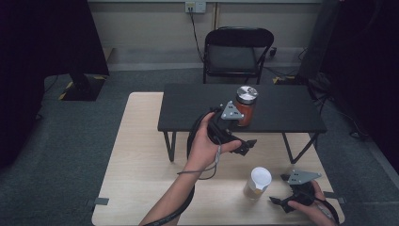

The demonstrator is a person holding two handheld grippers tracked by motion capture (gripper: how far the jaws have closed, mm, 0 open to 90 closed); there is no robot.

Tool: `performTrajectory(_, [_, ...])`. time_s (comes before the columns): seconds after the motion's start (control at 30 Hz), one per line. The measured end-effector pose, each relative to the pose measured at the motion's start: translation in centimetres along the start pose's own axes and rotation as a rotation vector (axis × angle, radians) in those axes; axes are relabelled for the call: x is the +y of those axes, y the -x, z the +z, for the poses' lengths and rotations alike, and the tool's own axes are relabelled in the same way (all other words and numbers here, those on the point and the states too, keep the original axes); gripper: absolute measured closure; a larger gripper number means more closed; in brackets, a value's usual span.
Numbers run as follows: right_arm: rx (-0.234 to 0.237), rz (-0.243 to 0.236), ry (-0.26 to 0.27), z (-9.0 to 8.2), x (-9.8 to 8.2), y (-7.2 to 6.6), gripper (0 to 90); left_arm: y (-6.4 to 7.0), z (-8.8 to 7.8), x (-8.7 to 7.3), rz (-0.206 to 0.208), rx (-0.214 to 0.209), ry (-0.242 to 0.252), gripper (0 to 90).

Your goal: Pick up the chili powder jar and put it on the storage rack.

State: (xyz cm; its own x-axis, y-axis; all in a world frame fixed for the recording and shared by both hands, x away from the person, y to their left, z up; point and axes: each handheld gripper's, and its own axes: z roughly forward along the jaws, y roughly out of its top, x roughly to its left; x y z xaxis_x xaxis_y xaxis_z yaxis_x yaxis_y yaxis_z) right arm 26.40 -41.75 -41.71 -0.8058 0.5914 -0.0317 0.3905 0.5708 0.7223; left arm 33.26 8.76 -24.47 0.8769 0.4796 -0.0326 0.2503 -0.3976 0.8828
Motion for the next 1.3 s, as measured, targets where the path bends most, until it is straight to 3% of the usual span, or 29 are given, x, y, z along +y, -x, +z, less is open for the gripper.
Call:
performTrajectory(0.23, [-0.001, 0.0, 0.0, 0.0, 0.0, 0.0, 0.0, 0.0, 0.3, -1.0, 0.003, -0.028, -0.006, 3.7])
performTrajectory(0.33, [-0.001, 0.001, 0.0, 0.0, 0.0, 0.0, 0.0, 0.0, 0.3, -1.6, 0.01, -0.028, 0.012, 3.6])
performTrajectory(0.9, [0.0, 0.001, 0.0, 0.0, 0.0, 0.0, 0.0, 0.0, 0.4, -2.9, 0.022, -0.083, 0.006, 3.7])
performTrajectory(1.3, [-0.001, 0.001, 0.0, 0.0, 0.0, 0.0, 0.0, 0.0, 0.8, -4.2, 0.01, -0.084, -0.006, 3.7])
